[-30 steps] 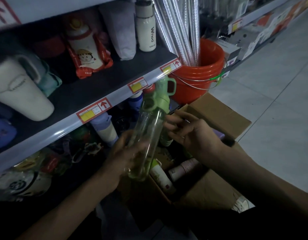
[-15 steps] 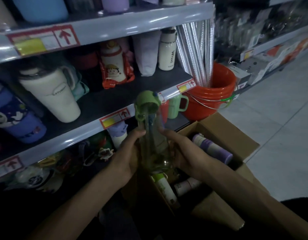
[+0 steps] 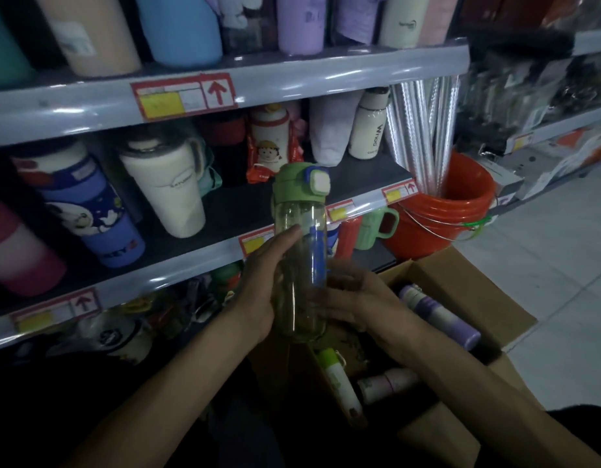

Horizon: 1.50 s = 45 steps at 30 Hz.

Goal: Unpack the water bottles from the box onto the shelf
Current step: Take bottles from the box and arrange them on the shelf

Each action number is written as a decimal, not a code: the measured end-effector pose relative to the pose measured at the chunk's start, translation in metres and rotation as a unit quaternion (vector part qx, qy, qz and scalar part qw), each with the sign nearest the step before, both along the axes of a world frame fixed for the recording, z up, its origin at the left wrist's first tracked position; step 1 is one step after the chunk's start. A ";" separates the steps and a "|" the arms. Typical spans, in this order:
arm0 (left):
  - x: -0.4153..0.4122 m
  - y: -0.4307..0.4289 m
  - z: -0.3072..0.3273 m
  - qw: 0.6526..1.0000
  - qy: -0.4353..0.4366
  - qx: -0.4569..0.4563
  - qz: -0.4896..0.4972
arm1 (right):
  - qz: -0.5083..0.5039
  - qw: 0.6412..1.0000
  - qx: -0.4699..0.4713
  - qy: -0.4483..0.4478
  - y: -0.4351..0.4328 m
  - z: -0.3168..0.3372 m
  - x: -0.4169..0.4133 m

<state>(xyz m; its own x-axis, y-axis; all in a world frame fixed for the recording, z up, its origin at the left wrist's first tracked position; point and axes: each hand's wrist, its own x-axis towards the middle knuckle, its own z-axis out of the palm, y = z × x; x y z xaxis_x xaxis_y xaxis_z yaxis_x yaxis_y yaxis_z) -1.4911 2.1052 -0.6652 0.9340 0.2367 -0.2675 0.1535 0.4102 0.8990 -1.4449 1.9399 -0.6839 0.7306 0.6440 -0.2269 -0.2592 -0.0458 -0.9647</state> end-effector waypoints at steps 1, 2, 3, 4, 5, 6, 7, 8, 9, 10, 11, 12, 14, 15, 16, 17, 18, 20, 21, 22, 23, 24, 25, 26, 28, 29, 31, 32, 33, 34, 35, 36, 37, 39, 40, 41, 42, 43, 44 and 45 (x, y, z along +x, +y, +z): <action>0.000 0.003 0.001 1.000 -0.007 0.000 0.007 | 0.009 1.000 -0.012 -0.012 0.004 0.002 0.000; 0.001 0.005 0.001 1.000 -0.013 0.005 0.018 | 0.014 0.999 -0.023 -0.022 0.008 0.003 0.000; 0.001 0.006 0.001 0.999 -0.018 0.011 0.031 | 0.018 0.999 -0.030 -0.030 0.011 0.005 -0.001; 0.002 0.008 -0.001 0.998 -0.025 0.018 0.049 | 0.022 0.998 -0.036 -0.039 0.016 0.007 -0.002; 0.002 0.009 -0.002 0.997 -0.030 0.021 0.064 | 0.026 0.998 -0.042 -0.048 0.019 0.009 -0.004; 0.003 0.011 -0.004 0.996 -0.033 0.026 0.075 | 0.027 0.997 -0.050 -0.058 0.024 0.012 -0.005; 0.004 0.012 -0.005 0.995 -0.034 0.031 0.084 | 0.030 0.996 -0.056 -0.067 0.028 0.014 -0.005; 0.005 0.014 -0.006 0.994 -0.033 0.039 0.094 | 0.032 0.995 -0.062 -0.073 0.031 0.015 -0.005; 0.006 0.016 -0.006 0.994 -0.032 0.043 0.099 | 0.029 0.995 -0.064 -0.073 0.034 0.017 -0.004; 0.007 0.018 -0.006 0.993 -0.031 0.045 0.101 | 0.023 0.995 -0.062 -0.072 0.038 0.020 -0.003; 0.008 0.022 -0.005 0.993 -0.034 0.054 0.100 | 0.019 0.996 -0.058 -0.072 0.041 0.023 -0.002; 0.009 0.026 -0.003 0.991 -0.043 0.077 0.102 | 0.014 0.995 -0.058 -0.074 0.045 0.026 0.000; 0.011 0.037 0.003 0.984 -0.063 0.132 0.105 | -0.001 0.994 -0.066 -0.083 0.056 0.031 0.007; 0.012 0.043 0.006 0.979 -0.074 0.154 0.107 | -0.011 0.994 -0.068 -0.085 0.064 0.034 0.012; 0.013 0.049 0.008 0.976 -0.087 0.166 0.111 | -0.021 0.994 -0.069 -0.087 0.071 0.036 0.016; 0.013 0.054 0.010 0.973 -0.098 0.172 0.119 | -0.031 0.993 -0.067 -0.087 0.080 0.039 0.022; 0.013 0.059 0.011 0.970 -0.107 0.177 0.129 | -0.041 0.994 -0.061 -0.085 0.088 0.042 0.027; 0.015 0.066 0.012 0.966 -0.113 0.183 0.142 | -0.065 0.995 -0.042 -0.067 0.104 0.043 0.040; 0.016 0.069 0.012 0.965 -0.114 0.185 0.146 | -0.076 0.995 -0.036 -0.059 0.112 0.043 0.046; 0.018 0.072 0.012 0.963 -0.114 0.193 0.150 | -0.081 0.994 -0.035 -0.059 0.119 0.041 0.052; 0.019 0.074 0.013 0.960 -0.113 0.204 0.153 | -0.083 0.994 -0.037 -0.065 0.125 0.039 0.057; 0.021 0.077 0.012 0.958 -0.112 0.218 0.151 | -0.085 0.993 -0.038 -0.073 0.131 0.036 0.063; 0.024 0.080 0.011 0.955 -0.111 0.231 0.149 | -0.088 0.992 -0.039 -0.077 0.136 0.035 0.068; 0.026 0.083 0.011 0.951 -0.110 0.249 0.148 | -0.090 0.992 -0.041 -0.084 0.141 0.033 0.073; 0.031 0.090 0.011 0.941 -0.105 0.288 0.145 | -0.095 0.989 -0.051 -0.101 0.152 0.032 0.082; 0.033 0.092 0.012 0.938 -0.099 0.298 0.146 | -0.102 0.986 -0.060 -0.115 0.158 0.032 0.086; 0.040 0.096 0.011 0.936 -0.086 0.310 0.146 | -0.117 0.978 -0.070 -0.155 0.169 0.032 0.095; 0.042 0.097 0.010 0.936 -0.079 0.311 0.142 | -0.122 0.974 -0.072 -0.175 0.173 0.030 0.099; 0.045 0.098 0.010 0.941 -0.075 0.300 0.138 | -0.126 0.969 -0.079 -0.196 0.175 0.027 0.104; 0.047 0.098 0.009 0.946 -0.070 0.285 0.136 | -0.127 0.963 -0.087 -0.221 0.177 0.024 0.109; 0.050 0.099 0.007 0.950 -0.065 0.272 0.138 | -0.128 0.957 -0.094 -0.245 0.178 0.020 0.113; 0.053 0.100 0.005 0.953 -0.060 0.265 0.138 | -0.130 0.951 -0.095 -0.263 0.180 0.017 0.117; 0.056 0.100 0.003 0.954 -0.057 0.259 0.140 | -0.131 0.947 -0.094 -0.276 0.182 0.013 0.121; 0.061 0.101 0.000 0.954 -0.054 0.257 0.146 | -0.137 0.941 -0.091 -0.294 0.187 0.006 0.127; 0.064 0.101 -0.002 0.954 -0.050 0.257 0.149 | -0.137 0.940 -0.087 -0.302 0.190 0.002 0.130; 0.066 0.100 -0.003 0.954 -0.048 0.254 0.152 | -0.138 0.937 -0.084 -0.309 0.192 -0.002 0.132; 0.068 0.099 -0.003 0.955 -0.044 0.250 0.155 | -0.145 0.935 -0.083 -0.313 0.193 -0.003 0.133; 0.069 0.098 -0.003 0.954 -0.042 0.249 0.159 | -0.153 0.933 -0.083 -0.314 0.195 -0.004 0.132; 0.071 0.097 -0.003 0.953 -0.040 0.252 0.163 | -0.159 0.933 -0.084 -0.313 0.196 -0.004 0.131; 0.072 0.096 -0.003 0.952 -0.040 0.256 0.165 | -0.161 0.932 -0.085 -0.313 0.197 -0.004 0.131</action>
<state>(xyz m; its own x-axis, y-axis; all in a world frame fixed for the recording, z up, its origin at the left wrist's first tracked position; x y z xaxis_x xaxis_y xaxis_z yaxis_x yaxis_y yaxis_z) -1.4191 2.2016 -0.6685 0.7987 0.6009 0.0315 0.0143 -0.0714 0.9973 -1.3136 2.1369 -0.6883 0.9037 0.3612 0.2300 0.3249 -0.2286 -0.9177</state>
